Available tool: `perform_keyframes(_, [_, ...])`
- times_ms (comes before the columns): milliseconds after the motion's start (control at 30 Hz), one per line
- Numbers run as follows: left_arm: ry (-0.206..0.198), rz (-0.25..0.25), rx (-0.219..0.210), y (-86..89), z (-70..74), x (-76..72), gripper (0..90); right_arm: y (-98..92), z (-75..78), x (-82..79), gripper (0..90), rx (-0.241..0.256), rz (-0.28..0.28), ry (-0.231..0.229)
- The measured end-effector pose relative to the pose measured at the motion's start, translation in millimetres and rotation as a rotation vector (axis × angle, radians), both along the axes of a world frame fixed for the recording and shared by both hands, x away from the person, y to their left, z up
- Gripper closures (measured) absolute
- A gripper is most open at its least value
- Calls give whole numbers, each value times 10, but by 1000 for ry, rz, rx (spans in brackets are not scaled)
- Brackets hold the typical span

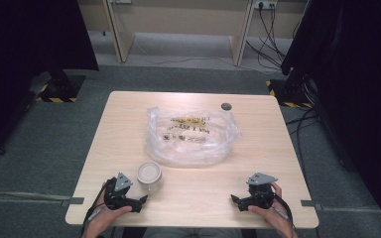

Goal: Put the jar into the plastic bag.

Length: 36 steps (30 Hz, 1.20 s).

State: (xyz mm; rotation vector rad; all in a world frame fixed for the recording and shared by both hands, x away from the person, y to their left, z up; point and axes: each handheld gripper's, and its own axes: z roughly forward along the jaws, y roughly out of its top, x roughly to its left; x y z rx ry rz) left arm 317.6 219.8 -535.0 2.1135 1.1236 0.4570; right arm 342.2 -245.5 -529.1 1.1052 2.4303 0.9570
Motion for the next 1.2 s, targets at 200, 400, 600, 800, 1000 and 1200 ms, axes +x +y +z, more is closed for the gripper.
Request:
perform_keyframes(200, [0, 0, 0, 0, 0, 0, 0, 0, 0, 0, 2, 0, 0, 0])
perform_keyframes(400, [0, 0, 0, 0, 0, 0, 0, 0, 0, 0, 2, 0, 0, 0])
perform_keyframes(600, [0, 1, -4, 4, 1, 0, 0, 0, 0, 0, 2, 0, 0, 0])
perform_keyframes(800, [-7, 7, -60, 57, 15, 3, 25, 0, 0, 1, 2, 0, 0, 0])
perform_keyframes(1000, [-28, -18, -78, 30, 45, -19, 24, 0, 0, 1, 2, 0, 0, 0])
perform_keyframes(1200, [-58, -40, -100, -15, 105, -52, 22, 0, 0, 1, 2, 0, 0, 0])
